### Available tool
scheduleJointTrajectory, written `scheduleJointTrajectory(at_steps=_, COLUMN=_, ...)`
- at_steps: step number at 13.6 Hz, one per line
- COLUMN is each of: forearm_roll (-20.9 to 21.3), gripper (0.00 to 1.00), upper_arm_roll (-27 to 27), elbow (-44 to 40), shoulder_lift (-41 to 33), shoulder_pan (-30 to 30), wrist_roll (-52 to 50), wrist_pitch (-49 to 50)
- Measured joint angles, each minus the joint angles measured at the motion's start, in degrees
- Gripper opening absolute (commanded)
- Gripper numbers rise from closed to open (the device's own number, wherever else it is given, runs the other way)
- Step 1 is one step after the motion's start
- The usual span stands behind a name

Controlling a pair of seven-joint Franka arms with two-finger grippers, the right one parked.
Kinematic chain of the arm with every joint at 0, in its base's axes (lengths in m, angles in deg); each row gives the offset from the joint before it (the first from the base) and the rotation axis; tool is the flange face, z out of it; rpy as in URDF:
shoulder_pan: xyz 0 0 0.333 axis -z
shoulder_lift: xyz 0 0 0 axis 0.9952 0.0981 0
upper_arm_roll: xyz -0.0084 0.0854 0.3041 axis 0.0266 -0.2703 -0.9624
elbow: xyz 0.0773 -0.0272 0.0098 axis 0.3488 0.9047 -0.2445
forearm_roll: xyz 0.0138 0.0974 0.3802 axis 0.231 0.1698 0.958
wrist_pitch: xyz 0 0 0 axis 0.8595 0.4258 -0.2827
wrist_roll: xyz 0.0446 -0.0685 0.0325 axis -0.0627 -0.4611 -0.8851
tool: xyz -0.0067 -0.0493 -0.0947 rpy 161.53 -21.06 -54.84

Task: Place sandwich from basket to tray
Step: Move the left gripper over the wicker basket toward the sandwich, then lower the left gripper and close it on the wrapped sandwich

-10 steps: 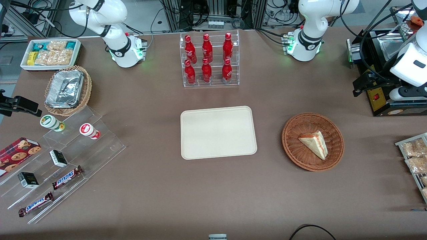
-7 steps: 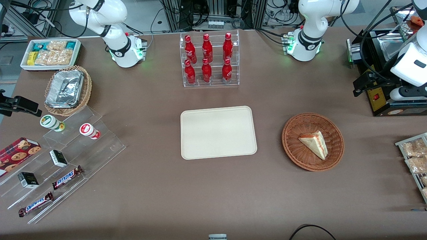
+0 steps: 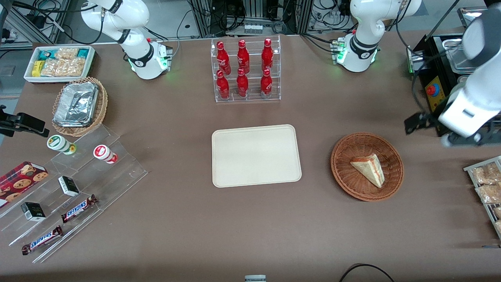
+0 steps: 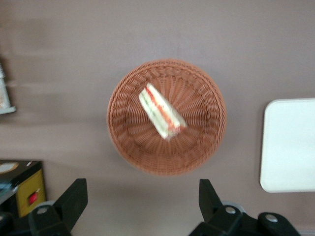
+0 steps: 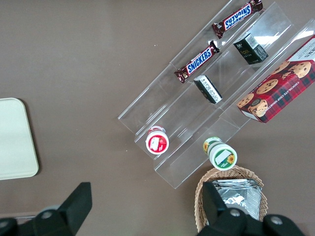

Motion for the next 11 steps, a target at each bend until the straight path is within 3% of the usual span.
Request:
scheduleJointTrajectory(at_steps=6, forearm_roll=0.01, gripper=1.00, upper_arm_roll=0.84, elbow=16.44, shoulder_lift=2.65, shoulder_pan=0.02, wrist_roll=-12.29, wrist_pitch=-24.22)
scheduleJointTrajectory(at_steps=11, forearm_roll=0.01, gripper=1.00, upper_arm_roll=1.81, elbow=22.11, shoulder_lift=3.74, shoulder_pan=0.05, wrist_roll=-28.05, wrist_pitch=-30.48)
